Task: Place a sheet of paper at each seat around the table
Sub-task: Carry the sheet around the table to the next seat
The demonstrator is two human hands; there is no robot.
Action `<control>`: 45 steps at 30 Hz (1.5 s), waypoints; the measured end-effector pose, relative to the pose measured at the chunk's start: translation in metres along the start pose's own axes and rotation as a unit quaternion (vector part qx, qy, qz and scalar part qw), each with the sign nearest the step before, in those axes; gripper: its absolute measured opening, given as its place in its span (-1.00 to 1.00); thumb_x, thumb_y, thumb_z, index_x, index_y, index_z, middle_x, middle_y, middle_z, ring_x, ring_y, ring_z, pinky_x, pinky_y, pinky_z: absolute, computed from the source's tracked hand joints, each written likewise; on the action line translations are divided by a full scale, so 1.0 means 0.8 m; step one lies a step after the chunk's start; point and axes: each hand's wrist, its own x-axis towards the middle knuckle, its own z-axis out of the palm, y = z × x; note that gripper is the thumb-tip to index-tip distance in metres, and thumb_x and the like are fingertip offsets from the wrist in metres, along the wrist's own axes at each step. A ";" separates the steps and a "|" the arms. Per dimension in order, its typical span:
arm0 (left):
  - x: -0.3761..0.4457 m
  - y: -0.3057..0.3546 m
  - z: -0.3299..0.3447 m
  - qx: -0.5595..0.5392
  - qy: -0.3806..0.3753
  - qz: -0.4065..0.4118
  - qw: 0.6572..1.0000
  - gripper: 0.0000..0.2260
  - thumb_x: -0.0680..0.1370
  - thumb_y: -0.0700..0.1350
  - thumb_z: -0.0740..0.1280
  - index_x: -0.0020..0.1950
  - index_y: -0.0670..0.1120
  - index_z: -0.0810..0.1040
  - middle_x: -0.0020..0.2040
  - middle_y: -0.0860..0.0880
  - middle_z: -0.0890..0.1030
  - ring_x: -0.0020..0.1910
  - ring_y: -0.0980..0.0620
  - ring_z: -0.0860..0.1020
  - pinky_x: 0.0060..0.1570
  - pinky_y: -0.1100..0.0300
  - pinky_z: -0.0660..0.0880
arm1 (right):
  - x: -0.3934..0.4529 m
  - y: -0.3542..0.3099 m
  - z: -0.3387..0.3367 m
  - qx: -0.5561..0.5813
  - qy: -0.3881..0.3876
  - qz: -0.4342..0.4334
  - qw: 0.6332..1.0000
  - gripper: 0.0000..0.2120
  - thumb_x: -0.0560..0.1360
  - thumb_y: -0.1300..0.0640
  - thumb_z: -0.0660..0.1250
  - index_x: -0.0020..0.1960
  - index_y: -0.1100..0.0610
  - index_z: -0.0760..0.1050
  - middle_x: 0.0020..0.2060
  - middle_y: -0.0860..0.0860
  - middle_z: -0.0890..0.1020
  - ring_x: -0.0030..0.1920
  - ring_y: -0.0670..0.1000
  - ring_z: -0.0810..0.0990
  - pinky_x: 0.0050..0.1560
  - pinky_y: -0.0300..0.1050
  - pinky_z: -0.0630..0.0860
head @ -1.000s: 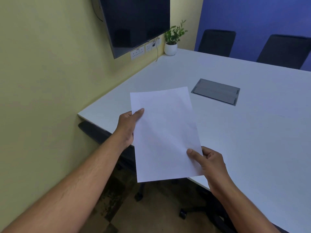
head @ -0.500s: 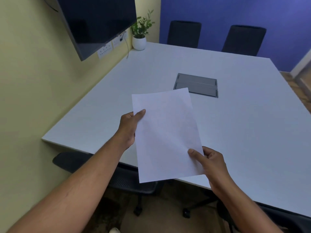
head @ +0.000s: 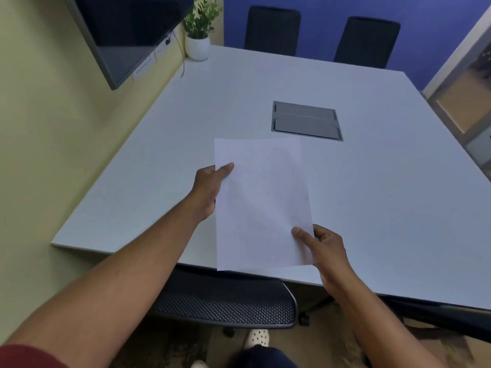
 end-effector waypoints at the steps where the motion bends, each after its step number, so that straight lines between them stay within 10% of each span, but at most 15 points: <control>1: 0.003 0.001 0.001 0.001 -0.004 -0.001 1.000 -0.74 0.62 -0.06 0.53 0.18 -0.23 0.71 0.14 -0.21 0.78 0.15 -0.25 0.75 0.24 -0.17 0.67 | 0.002 0.000 0.000 0.008 -0.003 0.000 1.000 -0.88 0.56 0.12 0.54 0.09 0.09 0.75 -0.06 -0.01 0.82 -0.04 0.08 0.81 0.05 0.03 0.71; 21: 0.138 -0.057 -0.089 0.234 -0.070 -0.069 0.967 -0.54 0.59 -0.31 0.51 0.48 -0.11 0.57 -0.04 -0.05 0.70 0.04 -0.03 0.73 0.02 0.08 0.73 | 0.182 0.060 0.094 0.019 0.009 0.082 0.996 -0.98 0.59 0.15 0.51 0.02 0.06 0.71 -0.09 -0.05 0.78 -0.20 -0.13 0.76 -0.26 -0.33 0.63; 32: 0.238 -0.117 -0.150 0.351 -0.068 -0.014 0.934 -0.39 0.53 -0.27 0.60 0.56 -0.11 0.52 -0.02 -0.14 0.69 -0.10 -0.08 0.69 0.01 0.02 0.72 | 0.239 0.128 0.151 -0.092 0.017 0.115 0.989 -0.86 0.47 0.08 0.61 -0.05 0.12 0.72 -0.04 0.16 0.79 0.03 0.26 0.77 0.17 0.26 0.70; 45: 0.280 -0.142 -0.194 0.386 -0.053 0.007 0.921 -0.41 0.48 -0.30 0.63 0.48 -0.12 0.56 -0.03 -0.21 0.75 -0.28 0.03 0.65 -0.28 0.42 0.55 | 0.290 0.162 0.192 -0.291 0.014 0.102 0.951 -0.67 0.34 0.07 0.71 -0.04 0.16 0.64 -0.15 0.08 0.72 -0.18 0.11 0.68 -0.12 -0.04 0.63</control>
